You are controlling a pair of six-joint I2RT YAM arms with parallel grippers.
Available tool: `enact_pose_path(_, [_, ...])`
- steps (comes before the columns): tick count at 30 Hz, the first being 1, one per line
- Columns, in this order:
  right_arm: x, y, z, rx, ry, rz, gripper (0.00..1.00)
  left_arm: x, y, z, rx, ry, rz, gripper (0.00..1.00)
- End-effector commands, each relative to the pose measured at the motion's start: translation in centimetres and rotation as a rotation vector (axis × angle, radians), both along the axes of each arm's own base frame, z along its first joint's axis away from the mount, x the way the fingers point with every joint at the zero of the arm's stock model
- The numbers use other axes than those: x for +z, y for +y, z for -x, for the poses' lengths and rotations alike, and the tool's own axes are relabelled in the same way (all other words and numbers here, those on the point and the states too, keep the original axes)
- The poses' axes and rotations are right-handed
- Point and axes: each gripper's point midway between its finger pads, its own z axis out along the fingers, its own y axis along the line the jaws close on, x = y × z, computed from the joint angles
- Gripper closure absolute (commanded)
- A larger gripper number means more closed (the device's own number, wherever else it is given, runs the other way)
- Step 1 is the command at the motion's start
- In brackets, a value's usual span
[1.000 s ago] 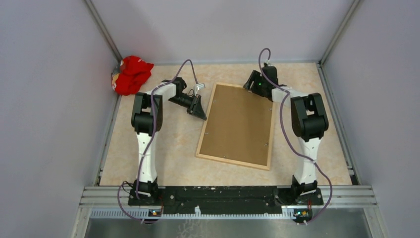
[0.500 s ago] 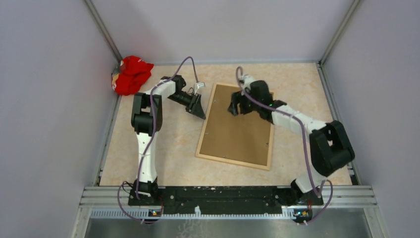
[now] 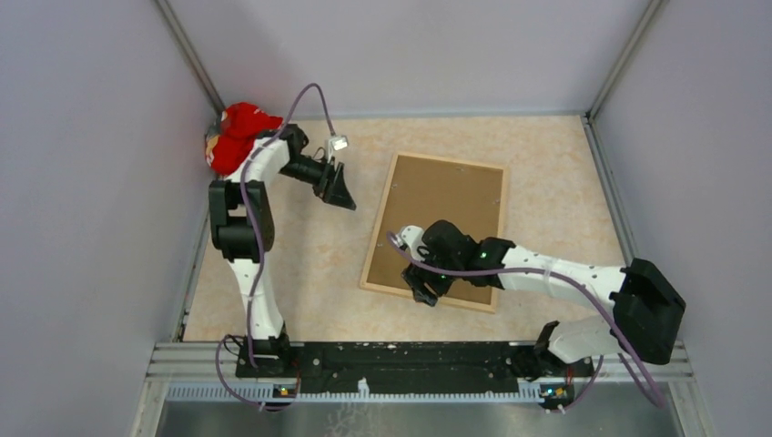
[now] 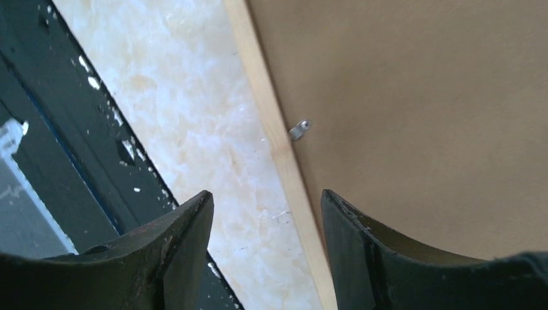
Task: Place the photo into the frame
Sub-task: Install the photo frame at the center of the board, then turn over the photo frame at the center of the board.
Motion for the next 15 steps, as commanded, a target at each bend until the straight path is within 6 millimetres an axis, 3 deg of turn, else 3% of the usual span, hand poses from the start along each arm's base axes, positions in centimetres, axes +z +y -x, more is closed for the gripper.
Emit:
enact_pose_path(1, [-1.4,-0.3,2.0,0.067,-0.013,0.078,0.38,3.9,0.9,1.5,-0.037,-0.151,0.036,0.01])
enact_pose_path(6, [-3.8,-0.4,2.5,0.108,-0.056,0.182,0.41,4.8,1.2,3.3,-0.077,-0.202,0.050,0.01])
enact_pose_path(15, [-5.5,-1.4,0.5,0.056,-0.149,0.278,0.52,5.0,1.4,4.8,-0.132,-0.291,0.057,0.01])
